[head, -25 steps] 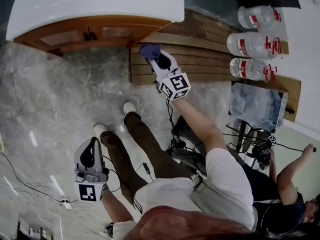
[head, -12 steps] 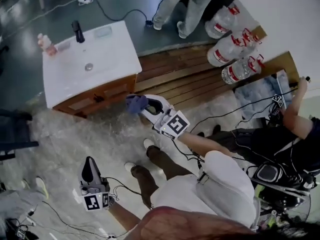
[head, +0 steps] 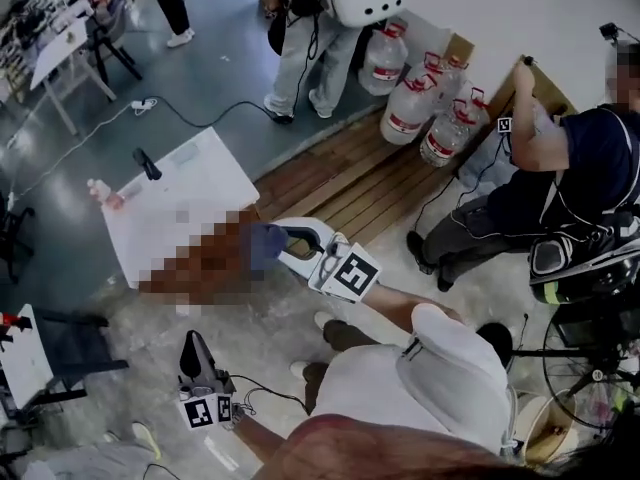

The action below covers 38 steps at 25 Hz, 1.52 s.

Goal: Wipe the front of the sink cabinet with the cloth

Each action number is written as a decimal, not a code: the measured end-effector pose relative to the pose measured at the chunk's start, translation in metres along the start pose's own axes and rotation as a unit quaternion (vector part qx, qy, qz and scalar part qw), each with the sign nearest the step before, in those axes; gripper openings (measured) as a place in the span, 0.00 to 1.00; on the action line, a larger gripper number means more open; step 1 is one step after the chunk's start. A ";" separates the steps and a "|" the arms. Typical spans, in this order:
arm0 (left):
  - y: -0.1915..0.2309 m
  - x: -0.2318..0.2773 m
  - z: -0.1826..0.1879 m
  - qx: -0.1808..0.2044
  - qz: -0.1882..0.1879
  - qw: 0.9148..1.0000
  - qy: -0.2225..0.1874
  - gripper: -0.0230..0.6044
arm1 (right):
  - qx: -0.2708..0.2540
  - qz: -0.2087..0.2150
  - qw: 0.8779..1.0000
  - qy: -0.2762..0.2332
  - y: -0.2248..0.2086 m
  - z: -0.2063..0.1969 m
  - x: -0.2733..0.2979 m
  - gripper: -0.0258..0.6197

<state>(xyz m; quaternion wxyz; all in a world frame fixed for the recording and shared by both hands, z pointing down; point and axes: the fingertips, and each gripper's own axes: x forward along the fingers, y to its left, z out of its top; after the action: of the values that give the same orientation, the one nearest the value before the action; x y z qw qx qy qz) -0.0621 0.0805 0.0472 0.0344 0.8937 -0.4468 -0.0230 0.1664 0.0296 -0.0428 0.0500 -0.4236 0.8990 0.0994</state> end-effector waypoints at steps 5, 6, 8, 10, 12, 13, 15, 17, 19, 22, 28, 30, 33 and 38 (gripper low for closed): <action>-0.013 -0.010 0.027 0.019 -0.011 1.000 0.001 0.03 | 0.034 -0.001 0.999 0.002 0.012 0.036 -0.019 0.20; -0.013 -0.013 0.030 0.022 -0.012 1.000 0.000 0.03 | 0.038 0.002 0.999 -0.004 0.017 0.039 -0.019 0.20; -0.013 -0.019 0.034 0.024 -0.012 1.000 -0.005 0.03 | 0.034 0.006 0.999 -0.017 0.025 0.044 -0.017 0.20; -0.015 -0.024 0.034 0.020 -0.011 1.000 -0.009 0.03 | 0.029 0.016 0.999 -0.024 0.033 0.046 -0.015 0.20; -0.019 -0.030 0.032 0.011 -0.011 1.000 -0.011 0.03 | 0.030 0.024 0.999 -0.020 0.040 0.046 -0.013 0.20; -0.020 -0.033 0.032 0.006 -0.011 1.000 -0.013 0.03 | 0.033 0.027 0.999 -0.016 0.043 0.045 -0.011 0.20; -0.019 -0.038 0.037 -0.004 -0.010 1.000 -0.017 0.03 | 0.038 0.034 0.999 -0.007 0.050 0.043 -0.006 0.20; -0.016 -0.043 0.040 -0.010 -0.008 1.000 -0.021 0.03 | 0.039 0.039 0.998 0.000 0.057 0.040 -0.001 0.20; -0.014 -0.049 0.039 -0.011 -0.001 1.000 -0.022 0.03 | 0.039 0.048 0.998 0.005 0.063 0.035 0.004 0.20; -0.010 -0.057 0.034 -0.011 0.010 1.000 -0.022 0.03 | 0.042 0.062 0.997 0.007 0.071 0.027 0.011 0.20; -0.007 -0.061 0.035 -0.007 0.018 1.000 -0.014 0.03 | 0.056 0.077 0.995 0.016 0.080 0.013 0.019 0.20; -0.006 -0.061 0.037 -0.007 0.020 1.000 -0.014 0.03 | 0.060 0.077 0.995 0.018 0.081 0.009 0.020 0.20; -0.004 -0.061 0.035 -0.007 0.022 1.000 -0.014 0.03 | 0.067 0.079 0.994 0.021 0.082 0.001 0.022 0.20; -0.009 -0.056 0.036 -0.008 0.021 1.000 -0.009 0.03 | 0.074 0.083 0.993 0.027 0.081 -0.001 0.020 0.20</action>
<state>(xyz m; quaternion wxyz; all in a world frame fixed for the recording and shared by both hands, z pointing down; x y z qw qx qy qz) -0.0914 0.1295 0.0109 0.0383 0.8835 -0.4656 -0.0341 0.0911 0.0647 -0.0344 0.0488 -0.3453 0.9369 0.0253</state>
